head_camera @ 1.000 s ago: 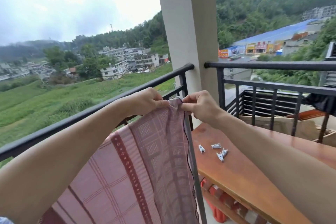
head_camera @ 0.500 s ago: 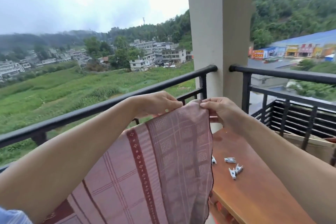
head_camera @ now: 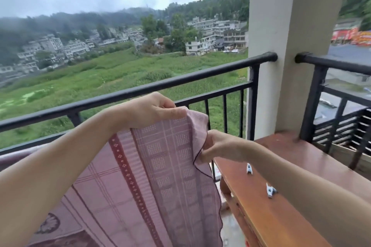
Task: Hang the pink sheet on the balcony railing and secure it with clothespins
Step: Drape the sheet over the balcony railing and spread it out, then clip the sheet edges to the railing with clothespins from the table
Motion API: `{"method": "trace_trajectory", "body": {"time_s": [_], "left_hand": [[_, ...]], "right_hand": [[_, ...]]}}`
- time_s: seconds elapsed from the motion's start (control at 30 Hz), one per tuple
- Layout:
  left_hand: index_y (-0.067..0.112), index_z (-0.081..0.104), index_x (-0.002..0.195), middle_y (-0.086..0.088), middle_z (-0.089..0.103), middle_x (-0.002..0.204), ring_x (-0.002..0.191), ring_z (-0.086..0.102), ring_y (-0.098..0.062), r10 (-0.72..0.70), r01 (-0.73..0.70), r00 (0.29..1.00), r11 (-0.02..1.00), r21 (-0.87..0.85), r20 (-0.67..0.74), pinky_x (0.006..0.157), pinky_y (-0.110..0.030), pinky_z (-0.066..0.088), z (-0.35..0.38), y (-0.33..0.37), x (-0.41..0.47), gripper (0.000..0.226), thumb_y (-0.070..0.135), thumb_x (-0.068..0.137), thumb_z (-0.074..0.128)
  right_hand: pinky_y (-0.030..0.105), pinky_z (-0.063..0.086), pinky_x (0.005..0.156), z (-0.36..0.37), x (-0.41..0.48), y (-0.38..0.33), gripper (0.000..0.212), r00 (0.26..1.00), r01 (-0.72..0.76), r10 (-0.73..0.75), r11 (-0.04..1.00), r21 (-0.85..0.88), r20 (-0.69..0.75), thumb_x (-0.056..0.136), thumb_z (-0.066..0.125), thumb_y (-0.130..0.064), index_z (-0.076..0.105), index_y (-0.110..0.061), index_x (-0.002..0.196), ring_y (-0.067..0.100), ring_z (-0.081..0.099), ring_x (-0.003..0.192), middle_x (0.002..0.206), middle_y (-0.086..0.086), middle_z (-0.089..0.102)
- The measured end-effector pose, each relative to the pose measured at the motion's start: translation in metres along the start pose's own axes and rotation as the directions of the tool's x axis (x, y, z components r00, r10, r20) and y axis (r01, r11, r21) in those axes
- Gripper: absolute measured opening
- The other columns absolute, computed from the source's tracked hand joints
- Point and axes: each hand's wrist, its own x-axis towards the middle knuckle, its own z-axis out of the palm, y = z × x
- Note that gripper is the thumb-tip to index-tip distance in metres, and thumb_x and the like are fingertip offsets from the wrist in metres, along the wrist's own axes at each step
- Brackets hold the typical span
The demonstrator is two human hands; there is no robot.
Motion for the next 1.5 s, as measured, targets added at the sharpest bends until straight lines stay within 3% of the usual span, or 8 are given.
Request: {"method": "trace_trajectory", "body": {"time_s": [0.1,0.23,0.33,0.47,0.67,0.83,1.0,1.5], "left_hand": [[0.002,0.058,0.078,0.006,0.035,0.056,0.050,0.030,-0.012,0.024,-0.023,0.997,1.000,0.019,-0.077,0.048,-0.030,0.027,0.006,0.006,0.000,0.077,0.079,0.067,0.055],[0.019,0.068,0.079,0.013,0.048,0.055,0.047,0.040,-0.006,0.062,-0.042,0.988,0.990,0.136,-0.144,0.050,-0.028,0.037,0.022,0.035,0.013,0.040,0.058,0.082,0.061],[0.024,0.067,0.085,0.008,0.064,0.077,0.070,0.060,-0.011,0.164,-0.095,0.963,0.949,0.301,-0.215,0.066,-0.036,0.052,0.037,0.065,0.034,0.026,0.049,0.087,0.060],[0.024,0.064,0.094,0.003,0.064,0.086,0.075,0.060,-0.017,0.305,-0.160,0.921,0.863,0.480,-0.241,0.066,-0.034,0.050,0.074,0.093,0.076,0.025,0.045,0.091,0.052],[0.017,0.053,0.087,-0.005,0.058,0.085,0.082,0.060,-0.031,0.303,-0.227,0.953,0.766,0.601,-0.026,0.063,-0.034,0.038,0.178,0.089,0.136,0.019,0.034,0.093,0.046],[0.017,0.050,0.082,-0.010,0.066,0.101,0.091,0.063,-0.034,0.219,-0.256,0.967,0.797,0.547,0.133,0.065,-0.034,0.038,0.273,0.051,0.170,0.012,0.027,0.089,0.049],[0.017,0.053,0.088,-0.009,0.064,0.104,0.092,0.063,-0.033,0.120,-0.251,0.954,0.824,0.508,0.276,0.065,-0.034,0.036,0.343,0.030,0.198,0.006,0.019,0.086,0.047],[0.016,0.050,0.087,-0.011,0.063,0.100,0.092,0.061,-0.036,-0.148,-0.007,0.919,0.921,0.391,0.365,0.067,-0.036,0.036,0.489,-0.043,0.300,0.010,0.023,0.088,0.042]], "right_hand": [[0.037,0.049,0.071,-0.013,-0.001,0.018,0.015,0.995,-0.018,0.023,0.998,0.055,-0.096,0.080,0.073,-0.002,0.065,0.008,0.089,0.027,0.055,0.079,0.086,0.019,0.062],[0.026,0.047,0.061,-0.036,-0.008,0.037,0.019,0.976,-0.029,0.056,0.991,0.133,-0.209,0.077,0.076,-0.007,0.066,0.006,0.086,0.023,0.055,0.068,0.077,0.016,0.063],[0.022,0.049,0.056,-0.057,-0.017,0.060,0.014,0.926,-0.083,0.100,0.995,0.062,-0.364,0.074,0.080,-0.012,0.070,-0.004,0.079,0.013,0.059,0.060,0.067,0.005,0.066],[0.029,0.049,0.056,-0.094,-0.049,0.119,0.008,0.719,-0.344,0.254,0.939,-0.014,-0.648,0.077,0.074,-0.010,0.069,-0.013,0.073,0.016,0.060,0.058,0.061,0.001,0.066],[0.031,0.053,0.081,-0.105,-0.140,0.198,0.011,0.380,-0.770,0.483,0.637,0.020,-0.789,0.078,0.072,-0.018,0.066,-0.025,0.073,0.022,0.065,0.090,0.087,0.000,0.070],[0.029,0.051,0.082,-0.083,-0.189,0.234,0.015,0.264,-0.867,0.533,0.497,0.045,-0.804,0.081,0.069,-0.021,0.070,-0.022,0.096,0.025,0.065,0.099,0.105,0.005,0.072],[0.030,0.050,0.084,-0.076,-0.207,0.270,0.027,0.269,-0.930,0.598,0.366,-0.041,-0.755,0.084,0.063,-0.031,0.063,-0.029,0.111,0.024,0.062,0.107,0.119,0.001,0.066],[0.039,0.046,0.085,-0.162,-0.117,0.446,0.038,0.513,-0.858,0.624,0.357,-0.369,-0.590,0.089,0.051,-0.017,0.049,-0.022,0.126,0.030,0.055,0.113,0.121,0.008,0.054]]}}
